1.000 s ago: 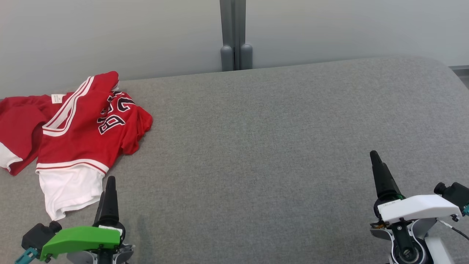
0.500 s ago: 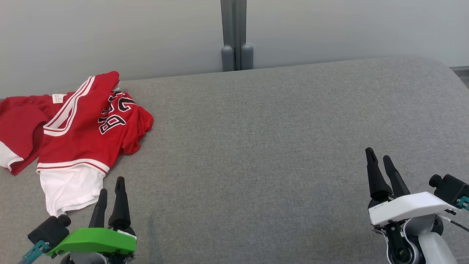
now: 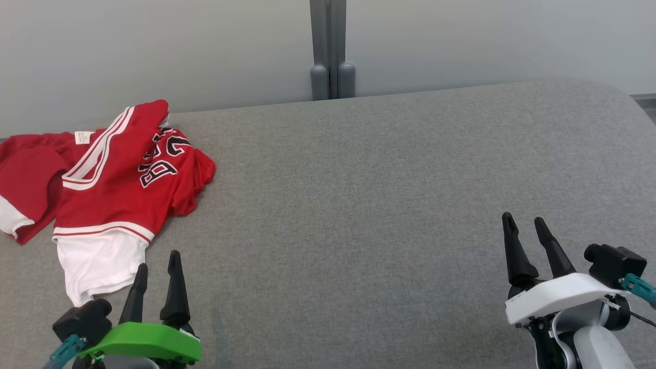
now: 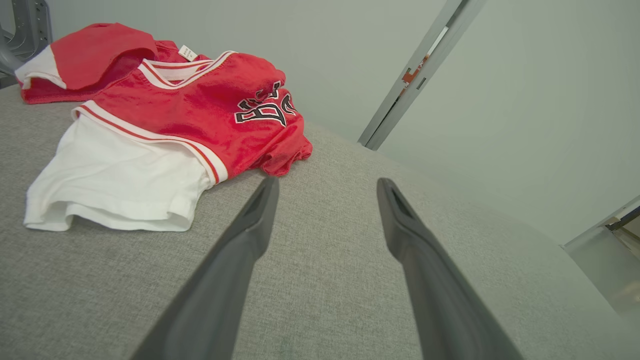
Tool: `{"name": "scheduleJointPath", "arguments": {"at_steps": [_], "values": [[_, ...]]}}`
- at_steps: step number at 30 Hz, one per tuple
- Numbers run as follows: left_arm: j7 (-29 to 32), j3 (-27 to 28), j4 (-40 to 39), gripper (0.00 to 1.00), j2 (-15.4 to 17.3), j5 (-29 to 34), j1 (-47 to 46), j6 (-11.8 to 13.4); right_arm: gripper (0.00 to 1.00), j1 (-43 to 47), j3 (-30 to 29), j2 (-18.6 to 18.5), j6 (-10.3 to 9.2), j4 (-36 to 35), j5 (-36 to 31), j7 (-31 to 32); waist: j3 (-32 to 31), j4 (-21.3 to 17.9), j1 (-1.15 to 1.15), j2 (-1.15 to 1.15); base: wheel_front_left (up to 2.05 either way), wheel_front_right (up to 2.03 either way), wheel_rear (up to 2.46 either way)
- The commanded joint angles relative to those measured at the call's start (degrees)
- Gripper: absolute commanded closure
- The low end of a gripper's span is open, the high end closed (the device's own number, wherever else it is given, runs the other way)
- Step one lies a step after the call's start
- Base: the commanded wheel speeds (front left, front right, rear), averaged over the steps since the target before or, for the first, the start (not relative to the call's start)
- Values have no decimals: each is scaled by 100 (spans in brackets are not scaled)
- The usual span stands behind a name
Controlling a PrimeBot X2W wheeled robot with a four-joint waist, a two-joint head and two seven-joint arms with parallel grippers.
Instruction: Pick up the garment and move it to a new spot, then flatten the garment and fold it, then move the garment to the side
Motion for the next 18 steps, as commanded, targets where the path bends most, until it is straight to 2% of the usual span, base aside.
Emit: {"name": "scheduleJointPath", "arguments": {"at_steps": [1,18], "values": [[-72,-20,-54,0,70,223,27,31,0,-45,16,-49,2,-25,-203,-70,-5,0,0,0,0,0,0],[-319,-165,-15,0,143,1270,138,156,0,27,-37,50,2,128,-1251,-317,-14,21,0,0,0,0,0]]}}
